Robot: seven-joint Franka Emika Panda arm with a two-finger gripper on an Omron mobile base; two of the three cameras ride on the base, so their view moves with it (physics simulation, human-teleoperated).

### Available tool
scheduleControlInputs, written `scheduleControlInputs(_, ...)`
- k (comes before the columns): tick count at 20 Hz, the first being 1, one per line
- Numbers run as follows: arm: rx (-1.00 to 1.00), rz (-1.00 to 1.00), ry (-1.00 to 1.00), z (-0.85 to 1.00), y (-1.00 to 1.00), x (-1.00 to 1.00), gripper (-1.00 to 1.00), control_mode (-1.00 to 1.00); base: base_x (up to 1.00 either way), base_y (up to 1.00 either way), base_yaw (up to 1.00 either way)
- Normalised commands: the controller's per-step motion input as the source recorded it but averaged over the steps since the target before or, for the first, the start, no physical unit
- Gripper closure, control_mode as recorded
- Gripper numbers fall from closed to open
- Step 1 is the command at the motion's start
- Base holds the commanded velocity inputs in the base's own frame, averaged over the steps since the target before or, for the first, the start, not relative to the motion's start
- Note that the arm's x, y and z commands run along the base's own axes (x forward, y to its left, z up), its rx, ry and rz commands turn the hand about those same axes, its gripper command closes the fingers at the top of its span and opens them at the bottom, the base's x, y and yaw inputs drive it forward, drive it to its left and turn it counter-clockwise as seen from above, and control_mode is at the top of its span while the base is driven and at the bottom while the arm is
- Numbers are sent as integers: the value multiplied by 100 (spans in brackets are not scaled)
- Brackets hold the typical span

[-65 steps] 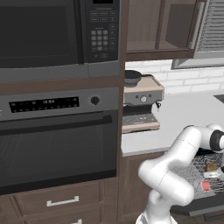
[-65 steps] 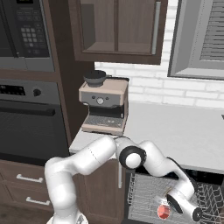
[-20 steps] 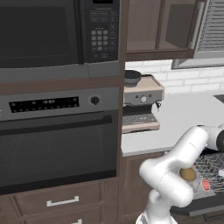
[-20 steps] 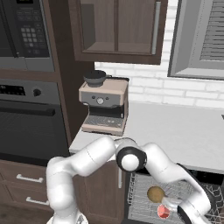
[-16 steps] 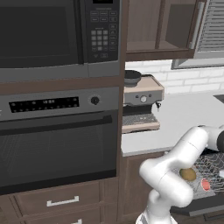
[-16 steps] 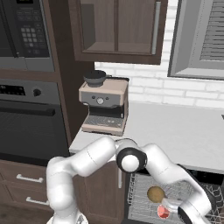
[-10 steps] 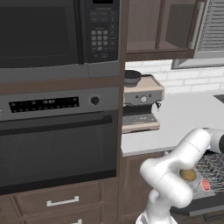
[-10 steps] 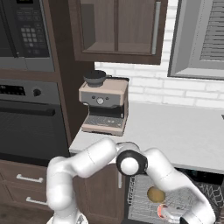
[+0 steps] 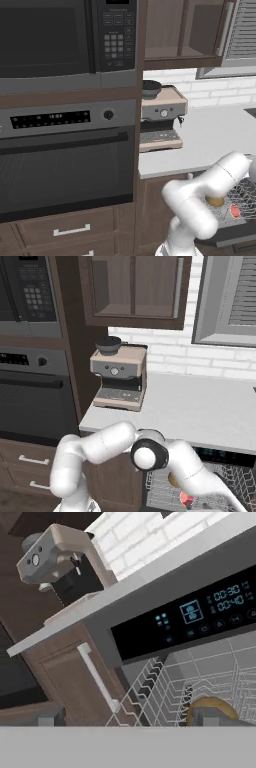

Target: Pick up the cup and bowl from the counter, place them in the dishwasher, and close the dishwasher door.

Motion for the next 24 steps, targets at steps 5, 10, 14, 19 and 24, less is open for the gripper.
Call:
scheduleControlInputs(5,10,0,-40,0,5,-73,-100,-100,0,0,0)
scheduleControlInputs(10,5,0,-35,1,11,-78,-100,-100,0,0,0)
scheduleControlInputs(14,-1,-4,-6,-22,42,-31,-100,-100,0,0,0)
scheduleControlInputs(19,-4,-4,0,-59,30,0,-100,-100,0,0,0)
scheduleControlInputs(24,-1,-6,0,-25,-2,0,-100,-100,0,0,0)
